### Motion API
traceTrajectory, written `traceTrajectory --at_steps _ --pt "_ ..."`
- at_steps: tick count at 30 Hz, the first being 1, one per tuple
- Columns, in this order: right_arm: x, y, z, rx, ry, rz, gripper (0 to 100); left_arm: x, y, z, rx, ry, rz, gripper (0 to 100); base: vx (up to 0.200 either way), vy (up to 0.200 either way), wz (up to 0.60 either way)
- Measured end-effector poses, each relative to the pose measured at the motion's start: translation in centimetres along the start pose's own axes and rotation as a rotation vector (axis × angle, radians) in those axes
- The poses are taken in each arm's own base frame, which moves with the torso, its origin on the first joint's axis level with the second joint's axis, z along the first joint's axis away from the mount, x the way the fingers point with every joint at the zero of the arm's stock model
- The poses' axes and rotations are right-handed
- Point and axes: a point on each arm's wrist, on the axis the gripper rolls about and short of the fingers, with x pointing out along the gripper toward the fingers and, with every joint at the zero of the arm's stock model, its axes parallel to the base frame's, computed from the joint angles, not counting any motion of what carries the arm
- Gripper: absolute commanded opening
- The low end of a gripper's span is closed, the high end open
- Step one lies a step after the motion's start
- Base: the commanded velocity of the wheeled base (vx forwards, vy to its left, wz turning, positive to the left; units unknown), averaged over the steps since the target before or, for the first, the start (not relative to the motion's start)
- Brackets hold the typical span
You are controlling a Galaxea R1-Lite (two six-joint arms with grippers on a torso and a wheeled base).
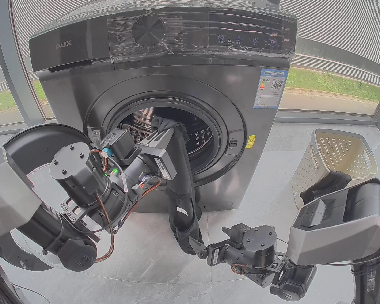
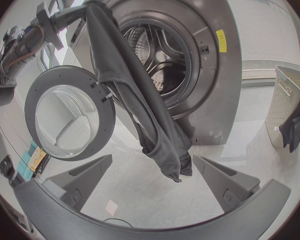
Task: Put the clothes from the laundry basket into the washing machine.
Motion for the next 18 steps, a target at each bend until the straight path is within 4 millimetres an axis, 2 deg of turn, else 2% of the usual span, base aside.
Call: traceTrajectory --at_steps 7,18 --pt "1.0 -0.5 -1.6 -0.035 0.099 -0.008 100 0.0 0.1 -0.5 0.014 0.048 0.006 0 0.0 0.0 0.0" --pt "2.0 -0.6 -2.2 -0.157 0.141 0.033 100 1.2 0.1 -0.4 0.054 0.134 0.018 0 0.0 0.0 0.0"
